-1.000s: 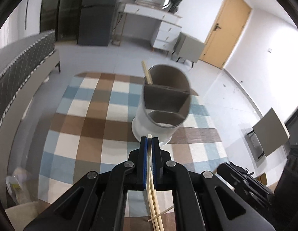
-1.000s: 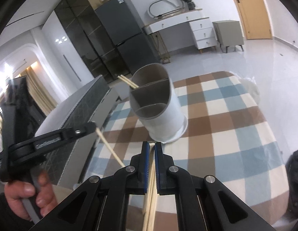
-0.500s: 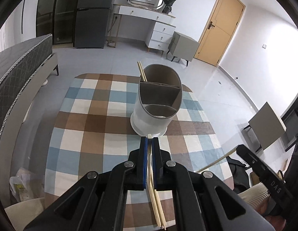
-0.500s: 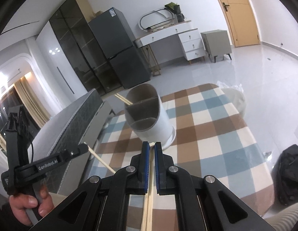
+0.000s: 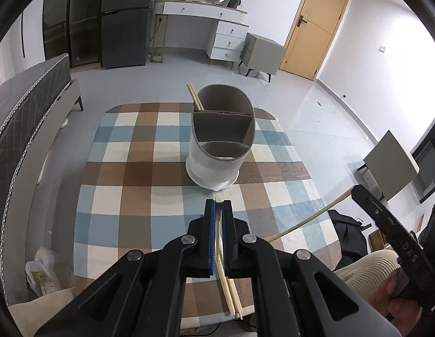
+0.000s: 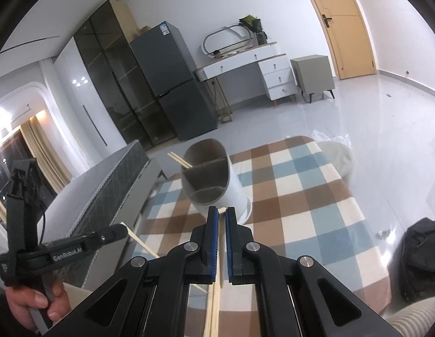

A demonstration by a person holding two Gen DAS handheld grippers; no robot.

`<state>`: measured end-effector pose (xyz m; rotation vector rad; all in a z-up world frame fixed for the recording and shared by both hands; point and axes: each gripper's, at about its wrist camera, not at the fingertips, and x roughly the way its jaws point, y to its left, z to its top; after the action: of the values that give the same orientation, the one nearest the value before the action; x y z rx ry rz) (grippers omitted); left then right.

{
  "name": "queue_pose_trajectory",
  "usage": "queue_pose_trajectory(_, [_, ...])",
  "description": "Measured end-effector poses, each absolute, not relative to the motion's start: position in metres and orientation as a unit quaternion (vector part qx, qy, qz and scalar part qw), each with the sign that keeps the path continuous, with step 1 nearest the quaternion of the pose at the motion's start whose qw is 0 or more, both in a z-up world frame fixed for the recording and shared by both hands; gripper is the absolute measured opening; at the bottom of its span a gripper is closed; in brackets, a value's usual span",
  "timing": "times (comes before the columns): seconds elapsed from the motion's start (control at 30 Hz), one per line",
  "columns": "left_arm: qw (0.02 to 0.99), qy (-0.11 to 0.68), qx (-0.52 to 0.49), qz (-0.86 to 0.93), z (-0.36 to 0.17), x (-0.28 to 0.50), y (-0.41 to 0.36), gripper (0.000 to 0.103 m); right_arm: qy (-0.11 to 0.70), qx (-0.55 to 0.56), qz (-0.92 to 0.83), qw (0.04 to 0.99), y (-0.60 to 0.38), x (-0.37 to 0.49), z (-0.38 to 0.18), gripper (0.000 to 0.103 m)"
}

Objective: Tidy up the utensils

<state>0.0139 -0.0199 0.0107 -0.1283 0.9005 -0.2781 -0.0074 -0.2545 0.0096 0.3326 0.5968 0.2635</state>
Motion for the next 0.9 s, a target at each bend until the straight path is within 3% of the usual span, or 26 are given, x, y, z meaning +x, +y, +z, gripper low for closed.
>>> queue_pose_trajectory(0.33, [0.899, 0.411, -0.046, -0.145, 0.044, 0.023, -0.028, 0.000, 0.304, 0.153, 0.142, 0.929, -0.256, 0.005, 0.009, 0.000])
queue_pose_trajectory(0.73, [0.888, 0.421, -0.100, -0.157, 0.021, 0.041, -0.010, 0.000, 0.382, 0.168, 0.099, 0.903, -0.313, 0.056, -0.016, 0.004])
queue_pose_trajectory(0.8, [0.886, 0.422, -0.108, -0.158, 0.017, 0.044, -0.006, 0.000, 0.403, 0.155, 0.073, 0.899, -0.324, 0.073, -0.023, 0.014])
queue_pose_trajectory(0.87, [0.885, 0.421, -0.119, -0.159, 0.013, 0.048, -0.002, 0.000, 0.438, 0.153, 0.046, 0.885, -0.338, 0.097, -0.039, 0.032])
queue_pose_trajectory(0.9, [0.884, 0.420, -0.124, -0.161, 0.011, 0.050, 0.000, 0.000, 0.451, 0.156, 0.037, 0.878, -0.344, 0.106, -0.047, 0.032])
